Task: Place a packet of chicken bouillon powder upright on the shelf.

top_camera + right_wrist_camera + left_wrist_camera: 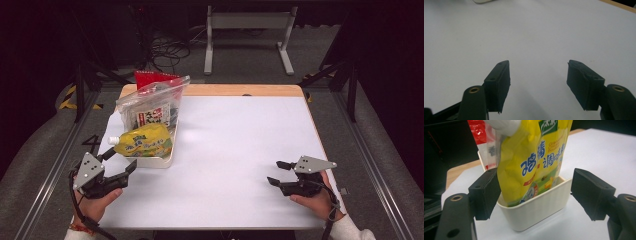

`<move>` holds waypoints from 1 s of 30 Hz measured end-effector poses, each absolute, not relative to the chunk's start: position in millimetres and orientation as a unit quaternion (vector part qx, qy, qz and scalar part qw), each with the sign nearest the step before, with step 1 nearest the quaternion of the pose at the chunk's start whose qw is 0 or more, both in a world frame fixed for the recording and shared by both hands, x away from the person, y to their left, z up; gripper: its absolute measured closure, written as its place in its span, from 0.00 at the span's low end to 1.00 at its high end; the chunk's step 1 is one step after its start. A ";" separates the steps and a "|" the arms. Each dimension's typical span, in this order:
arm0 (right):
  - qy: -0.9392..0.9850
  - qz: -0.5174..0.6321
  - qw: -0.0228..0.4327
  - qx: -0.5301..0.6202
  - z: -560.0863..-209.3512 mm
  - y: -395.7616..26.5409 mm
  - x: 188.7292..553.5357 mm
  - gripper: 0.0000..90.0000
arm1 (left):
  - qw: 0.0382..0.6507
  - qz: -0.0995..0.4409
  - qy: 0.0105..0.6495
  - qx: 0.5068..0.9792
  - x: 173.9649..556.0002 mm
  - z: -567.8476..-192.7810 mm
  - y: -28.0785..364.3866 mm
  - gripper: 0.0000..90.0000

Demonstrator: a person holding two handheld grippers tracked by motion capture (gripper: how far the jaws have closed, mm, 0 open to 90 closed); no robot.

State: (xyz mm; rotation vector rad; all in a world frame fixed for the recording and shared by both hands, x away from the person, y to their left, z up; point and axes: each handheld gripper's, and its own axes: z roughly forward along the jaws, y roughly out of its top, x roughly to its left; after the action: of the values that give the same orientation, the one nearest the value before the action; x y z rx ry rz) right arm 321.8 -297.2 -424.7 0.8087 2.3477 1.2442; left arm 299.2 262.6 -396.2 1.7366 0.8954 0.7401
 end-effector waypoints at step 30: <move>0.838 0.423 0.200 0.283 -425.0 -296.6 317.8 0.36 | 0.484 0.233 0.296 0.790 283.5 -426.2 208.7 0.31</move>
State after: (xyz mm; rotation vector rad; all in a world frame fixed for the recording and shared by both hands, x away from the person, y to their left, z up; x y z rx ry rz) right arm 317.8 -296.6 -425.0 0.7902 2.3420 1.1813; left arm 283.5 208.7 -426.2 1.9246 0.7216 0.5665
